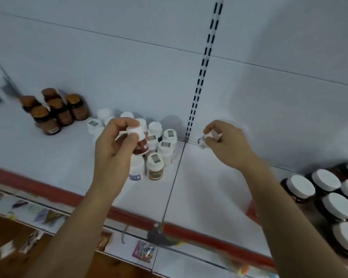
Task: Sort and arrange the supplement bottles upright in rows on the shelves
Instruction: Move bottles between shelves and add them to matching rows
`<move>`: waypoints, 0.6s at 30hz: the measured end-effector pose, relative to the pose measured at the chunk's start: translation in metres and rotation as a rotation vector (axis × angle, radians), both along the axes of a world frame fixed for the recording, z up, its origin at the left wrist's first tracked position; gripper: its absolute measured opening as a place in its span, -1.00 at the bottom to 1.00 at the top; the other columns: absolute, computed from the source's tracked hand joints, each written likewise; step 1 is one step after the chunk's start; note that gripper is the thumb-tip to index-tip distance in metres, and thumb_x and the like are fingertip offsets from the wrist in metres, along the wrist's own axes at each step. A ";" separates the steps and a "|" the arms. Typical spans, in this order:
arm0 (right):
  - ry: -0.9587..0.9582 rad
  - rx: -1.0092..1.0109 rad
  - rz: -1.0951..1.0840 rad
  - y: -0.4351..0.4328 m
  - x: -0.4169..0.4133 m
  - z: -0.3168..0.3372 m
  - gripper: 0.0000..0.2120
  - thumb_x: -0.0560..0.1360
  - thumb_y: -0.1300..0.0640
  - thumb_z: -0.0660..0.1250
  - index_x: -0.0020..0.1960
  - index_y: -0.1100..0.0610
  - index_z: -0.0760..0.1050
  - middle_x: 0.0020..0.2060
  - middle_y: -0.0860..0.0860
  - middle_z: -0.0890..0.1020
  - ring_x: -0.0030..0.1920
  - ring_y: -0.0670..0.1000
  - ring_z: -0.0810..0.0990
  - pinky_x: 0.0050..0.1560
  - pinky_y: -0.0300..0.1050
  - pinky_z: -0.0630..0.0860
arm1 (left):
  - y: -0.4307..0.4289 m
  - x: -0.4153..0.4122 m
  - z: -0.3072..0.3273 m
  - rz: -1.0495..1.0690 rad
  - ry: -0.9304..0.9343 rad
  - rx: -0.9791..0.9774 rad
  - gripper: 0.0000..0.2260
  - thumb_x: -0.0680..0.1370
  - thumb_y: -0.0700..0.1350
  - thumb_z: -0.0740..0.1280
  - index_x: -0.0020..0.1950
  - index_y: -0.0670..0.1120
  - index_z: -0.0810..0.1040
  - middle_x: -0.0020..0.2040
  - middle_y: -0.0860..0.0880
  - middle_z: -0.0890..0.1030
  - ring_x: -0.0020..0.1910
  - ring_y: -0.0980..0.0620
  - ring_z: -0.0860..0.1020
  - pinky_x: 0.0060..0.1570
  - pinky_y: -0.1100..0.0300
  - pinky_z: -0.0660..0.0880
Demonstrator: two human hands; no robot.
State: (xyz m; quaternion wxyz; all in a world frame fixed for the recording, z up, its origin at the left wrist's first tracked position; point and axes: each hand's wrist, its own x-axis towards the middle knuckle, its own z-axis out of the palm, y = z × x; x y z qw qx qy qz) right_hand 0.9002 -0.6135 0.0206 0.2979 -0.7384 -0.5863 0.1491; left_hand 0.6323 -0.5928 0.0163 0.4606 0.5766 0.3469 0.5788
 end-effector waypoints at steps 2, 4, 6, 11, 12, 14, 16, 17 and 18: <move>0.108 0.148 -0.063 -0.004 -0.045 0.004 -0.89 0.60 0.13 0.32 0.10 0.00 0.55 -0.13 -0.04 0.58 -0.29 -0.11 0.50 -0.25 -0.25 0.39 | 0.015 -0.038 0.001 0.028 -0.054 -0.002 -0.88 0.52 -0.11 0.31 0.03 0.01 0.57 0.02 -0.04 0.63 0.04 -0.23 0.64 0.01 -0.10 0.58; 0.239 0.291 -0.099 -0.002 -0.093 0.004 -0.92 0.61 0.08 0.31 0.09 -0.01 0.56 -0.18 -0.03 0.61 -0.32 -0.05 0.53 -0.23 -0.21 0.50 | 0.029 -0.080 0.006 0.059 -0.066 0.009 -0.86 0.52 -0.08 0.29 0.05 0.02 0.58 0.06 -0.08 0.62 0.07 -0.28 0.63 -0.03 -0.12 0.60; 0.401 0.387 -0.128 0.008 -0.146 0.003 -0.92 0.60 0.02 0.33 0.06 -0.02 0.58 -0.22 -0.09 0.63 -0.29 -0.03 0.57 -0.12 0.02 0.61 | 0.042 -0.129 0.011 0.083 -0.052 0.006 -0.86 0.56 -0.14 0.26 0.07 0.00 0.57 0.06 -0.07 0.62 0.06 -0.24 0.66 -0.12 -0.04 0.64; 0.568 0.392 -0.001 0.063 -0.289 -0.003 -0.91 0.54 -0.03 0.43 0.00 -0.04 0.64 -0.23 -0.04 0.69 -0.29 0.04 0.61 -0.18 0.14 0.60 | 0.068 -0.277 0.010 0.191 0.033 0.023 -0.84 0.65 -0.31 0.23 0.12 -0.12 0.55 0.09 -0.23 0.58 0.06 -0.19 0.67 -0.06 -0.05 0.66; 0.587 0.380 0.038 0.079 -0.317 -0.005 -0.95 0.55 -0.01 0.44 -0.04 -0.05 0.64 -0.25 -0.04 0.69 -0.29 0.04 0.61 -0.19 0.14 0.59 | 0.072 -0.308 0.009 0.231 0.056 0.023 -0.83 0.66 -0.35 0.23 0.14 -0.15 0.54 0.10 -0.29 0.57 0.07 -0.15 0.68 -0.04 -0.02 0.66; 0.604 0.342 0.118 0.111 -0.373 -0.009 -0.91 0.57 0.03 0.42 -0.11 -0.06 0.65 -0.27 -0.08 0.70 -0.28 -0.02 0.61 -0.18 0.07 0.59 | 0.075 -0.369 0.008 0.317 0.122 0.028 -0.83 0.63 -0.37 0.26 0.16 -0.17 0.53 0.05 -0.38 0.57 0.07 -0.06 0.69 -0.01 0.07 0.65; 0.611 0.286 0.223 0.141 -0.429 -0.010 -0.88 0.58 0.03 0.41 -0.12 -0.06 0.65 -0.25 -0.12 0.71 -0.26 -0.09 0.62 -0.13 -0.01 0.58 | 0.074 -0.428 0.007 0.425 0.170 0.029 -0.82 0.61 -0.35 0.32 0.17 -0.15 0.54 0.01 -0.29 0.61 0.04 -0.05 0.68 0.00 0.03 0.66; 0.610 0.252 0.284 0.155 -0.459 -0.009 -0.88 0.58 0.04 0.41 -0.13 -0.06 0.65 -0.25 -0.14 0.71 -0.25 -0.13 0.62 -0.13 -0.07 0.56 | 0.072 -0.455 0.006 0.480 0.188 0.030 -0.82 0.60 -0.33 0.34 0.16 -0.13 0.54 0.02 -0.19 0.63 0.01 -0.05 0.67 -0.03 0.01 0.67; 0.615 0.219 0.343 0.168 -0.487 -0.009 -0.89 0.57 0.05 0.42 -0.13 -0.04 0.65 -0.26 -0.17 0.70 -0.26 -0.18 0.62 -0.15 -0.14 0.53 | 0.070 -0.480 0.004 0.533 0.208 0.031 -0.81 0.59 -0.32 0.35 0.16 -0.11 0.55 0.02 -0.09 0.64 -0.01 -0.02 0.66 -0.06 0.06 0.66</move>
